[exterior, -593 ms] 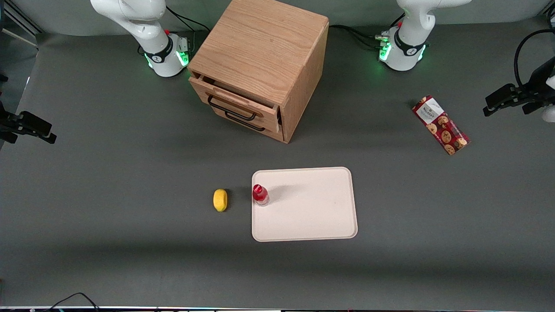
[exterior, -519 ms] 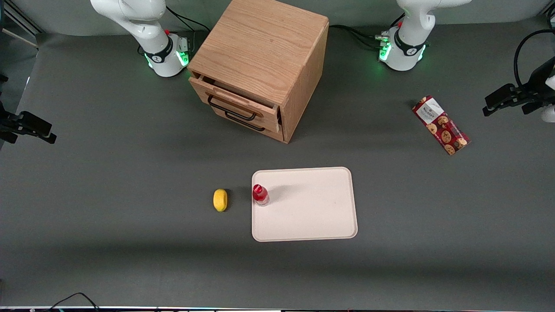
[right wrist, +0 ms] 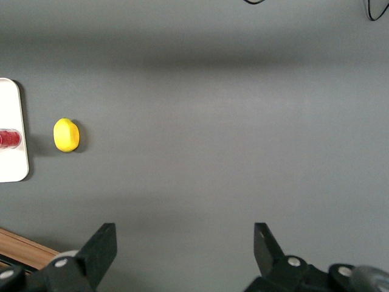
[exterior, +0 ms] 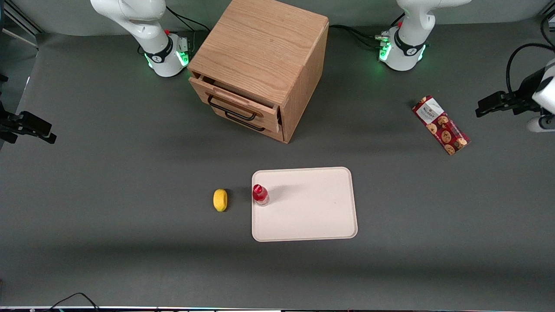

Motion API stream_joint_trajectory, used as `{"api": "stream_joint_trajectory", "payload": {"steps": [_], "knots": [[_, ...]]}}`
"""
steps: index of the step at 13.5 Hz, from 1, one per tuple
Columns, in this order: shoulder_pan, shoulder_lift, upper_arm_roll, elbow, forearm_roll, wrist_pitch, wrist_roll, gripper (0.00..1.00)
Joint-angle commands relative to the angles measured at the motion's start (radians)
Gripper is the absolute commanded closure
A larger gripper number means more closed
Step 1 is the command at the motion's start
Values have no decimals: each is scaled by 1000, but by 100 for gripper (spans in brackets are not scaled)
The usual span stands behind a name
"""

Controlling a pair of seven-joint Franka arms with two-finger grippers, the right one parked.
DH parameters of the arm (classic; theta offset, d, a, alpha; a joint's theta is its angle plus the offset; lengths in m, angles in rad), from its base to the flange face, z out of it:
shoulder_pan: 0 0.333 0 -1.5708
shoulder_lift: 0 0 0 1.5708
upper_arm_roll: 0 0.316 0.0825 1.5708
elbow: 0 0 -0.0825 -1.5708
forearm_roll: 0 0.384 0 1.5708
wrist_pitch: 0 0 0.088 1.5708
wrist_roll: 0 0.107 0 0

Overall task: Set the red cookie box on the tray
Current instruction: 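Move the left gripper down over the red shortbread box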

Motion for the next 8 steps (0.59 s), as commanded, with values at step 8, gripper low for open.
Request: {"api": "stream_joint_trajectory", "payload": {"steps": [8], "knots": [[33, -36, 207, -550, -51, 421, -144, 0]]}}
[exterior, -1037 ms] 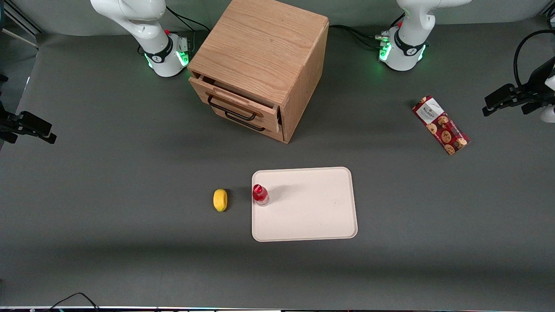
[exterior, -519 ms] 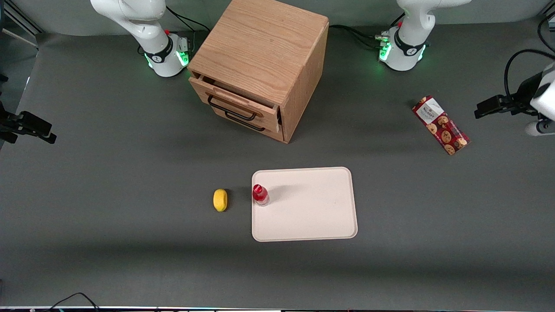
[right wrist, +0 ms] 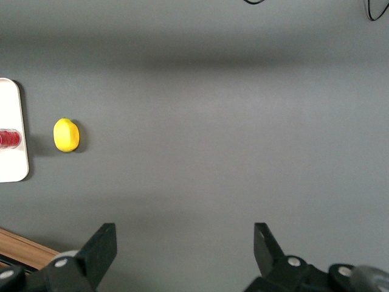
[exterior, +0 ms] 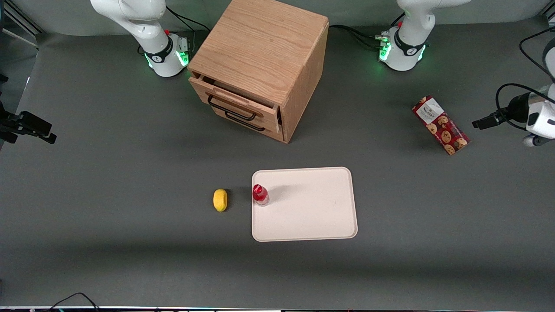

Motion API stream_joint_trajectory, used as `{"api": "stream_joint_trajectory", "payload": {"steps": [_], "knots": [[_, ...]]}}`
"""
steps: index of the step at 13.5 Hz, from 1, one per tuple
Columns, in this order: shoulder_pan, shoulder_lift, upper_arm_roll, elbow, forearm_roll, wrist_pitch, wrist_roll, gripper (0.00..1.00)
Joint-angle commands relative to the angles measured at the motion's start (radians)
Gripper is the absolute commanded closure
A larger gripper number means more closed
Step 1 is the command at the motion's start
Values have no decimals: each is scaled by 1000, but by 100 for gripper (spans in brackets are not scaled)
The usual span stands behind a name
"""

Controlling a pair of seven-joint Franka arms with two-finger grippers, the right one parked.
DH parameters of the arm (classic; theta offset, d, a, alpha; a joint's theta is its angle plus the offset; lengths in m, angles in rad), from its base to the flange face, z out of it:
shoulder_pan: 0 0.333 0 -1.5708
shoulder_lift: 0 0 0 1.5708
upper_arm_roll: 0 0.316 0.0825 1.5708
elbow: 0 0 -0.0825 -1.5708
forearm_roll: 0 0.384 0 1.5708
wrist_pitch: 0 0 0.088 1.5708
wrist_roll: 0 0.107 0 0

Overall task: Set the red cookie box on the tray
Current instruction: 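Move the left gripper down over the red shortbread box, then close the left gripper around the middle of the red box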

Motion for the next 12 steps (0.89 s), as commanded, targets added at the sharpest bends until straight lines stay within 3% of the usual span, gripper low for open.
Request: {"api": "stream_joint_trajectory", "payload": {"steps": [1, 5, 9, 10, 12], "knots": [[12, -52, -2, -179, -27, 165, -33, 0], [18, -28, -2, -430, -29, 555, -33, 0], [15, 37, 0, -494, -43, 694, -31, 0], [11, 52, 0, -494, -58, 701, -30, 13], [8, 66, -2, -489, -61, 705, -30, 77]]}}
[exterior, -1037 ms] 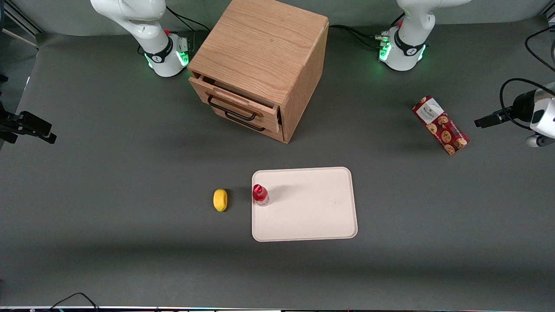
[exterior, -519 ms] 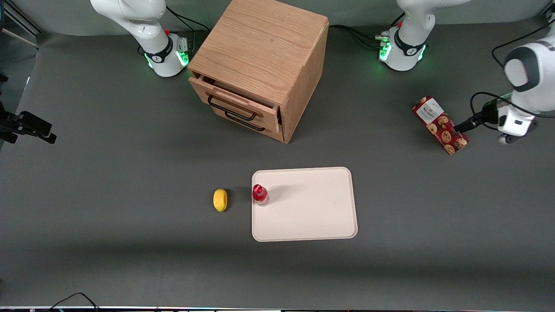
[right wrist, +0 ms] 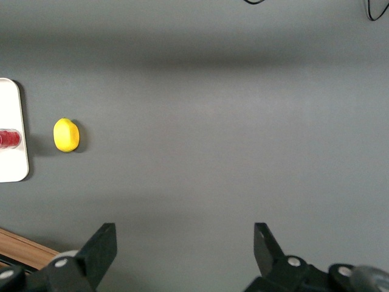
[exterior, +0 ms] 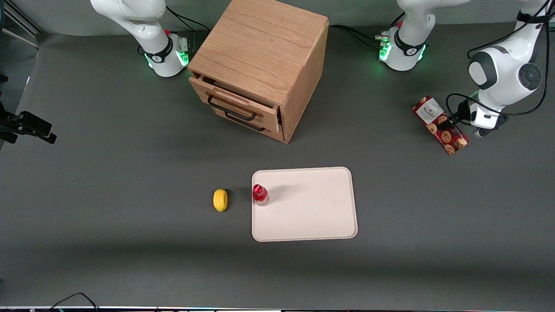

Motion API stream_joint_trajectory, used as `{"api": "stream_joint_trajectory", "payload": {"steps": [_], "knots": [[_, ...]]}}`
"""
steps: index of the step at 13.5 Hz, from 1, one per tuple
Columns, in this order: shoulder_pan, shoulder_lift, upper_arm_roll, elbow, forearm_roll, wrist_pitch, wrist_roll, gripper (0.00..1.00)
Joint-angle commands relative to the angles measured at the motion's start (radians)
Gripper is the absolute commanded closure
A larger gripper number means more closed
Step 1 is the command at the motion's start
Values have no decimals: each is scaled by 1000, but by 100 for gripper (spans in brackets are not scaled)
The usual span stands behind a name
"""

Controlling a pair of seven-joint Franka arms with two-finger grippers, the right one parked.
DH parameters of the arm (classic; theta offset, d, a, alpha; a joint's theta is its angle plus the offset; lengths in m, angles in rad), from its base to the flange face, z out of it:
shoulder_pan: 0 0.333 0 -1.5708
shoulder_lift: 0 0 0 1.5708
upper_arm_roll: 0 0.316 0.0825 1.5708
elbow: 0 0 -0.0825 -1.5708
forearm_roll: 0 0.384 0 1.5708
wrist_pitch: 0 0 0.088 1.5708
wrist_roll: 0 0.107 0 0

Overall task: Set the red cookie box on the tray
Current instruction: 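Close the left gripper around the middle of the red box, then lift the red box with the left gripper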

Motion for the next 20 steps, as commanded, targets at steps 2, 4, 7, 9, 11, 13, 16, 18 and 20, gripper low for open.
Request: {"api": "stream_joint_trajectory", "payload": {"steps": [2, 4, 7, 9, 11, 13, 16, 18, 20], "knots": [[-10, 22, -6, 6, -20, 14, -10, 100], [-10, 20, -7, 26, -20, -15, 4, 100], [-15, 8, -9, 145, -19, -193, 81, 100], [-24, 5, -12, 311, -19, -398, 126, 100], [-44, 10, -47, 485, -17, -573, 129, 100], [-52, 16, -107, 621, -17, -660, 111, 100], [-95, 74, -199, 797, -17, -741, 100, 100], [-113, 152, -282, 915, -11, -738, 90, 100], [-139, 264, -349, 1044, -5, -726, 7, 100]]}}
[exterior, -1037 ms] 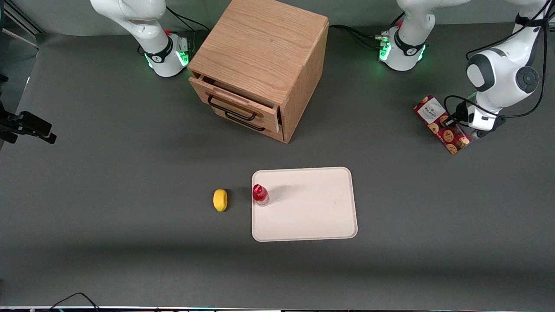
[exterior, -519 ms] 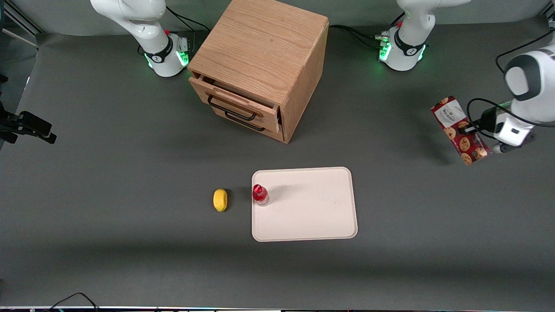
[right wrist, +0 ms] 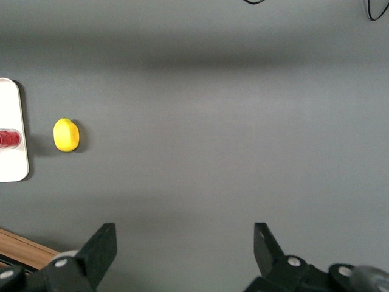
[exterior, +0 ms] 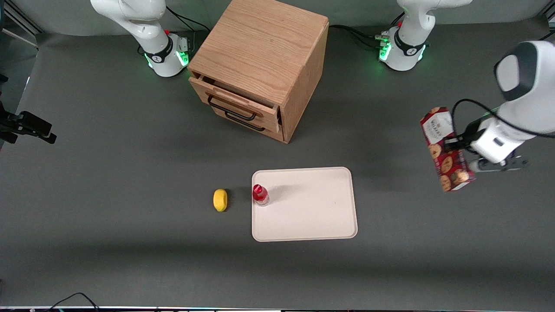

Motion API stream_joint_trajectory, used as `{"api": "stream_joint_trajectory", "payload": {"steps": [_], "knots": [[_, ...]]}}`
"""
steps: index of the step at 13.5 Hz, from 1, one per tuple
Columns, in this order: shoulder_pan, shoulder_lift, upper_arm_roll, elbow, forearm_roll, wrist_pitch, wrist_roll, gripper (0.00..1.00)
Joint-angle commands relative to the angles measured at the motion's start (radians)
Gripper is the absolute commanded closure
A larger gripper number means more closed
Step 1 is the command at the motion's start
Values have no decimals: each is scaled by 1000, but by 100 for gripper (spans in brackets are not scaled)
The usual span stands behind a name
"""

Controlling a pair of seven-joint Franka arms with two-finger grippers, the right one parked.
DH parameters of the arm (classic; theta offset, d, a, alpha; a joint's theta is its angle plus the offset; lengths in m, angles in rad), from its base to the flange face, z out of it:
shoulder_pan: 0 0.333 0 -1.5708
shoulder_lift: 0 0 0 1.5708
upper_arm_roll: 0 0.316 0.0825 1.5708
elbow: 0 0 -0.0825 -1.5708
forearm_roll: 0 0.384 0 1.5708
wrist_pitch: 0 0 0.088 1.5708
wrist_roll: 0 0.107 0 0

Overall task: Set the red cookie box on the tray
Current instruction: 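Lift the red box with the left gripper, then carry the red box with the left gripper over the white tray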

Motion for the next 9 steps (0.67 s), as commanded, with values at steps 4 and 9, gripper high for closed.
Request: {"api": "stream_joint_trajectory", "payload": {"steps": [4, 9], "knots": [[-75, 318, -132, 290, 70, 76, -100, 100], [-159, 501, -161, 285, 114, 341, -277, 100]]}}
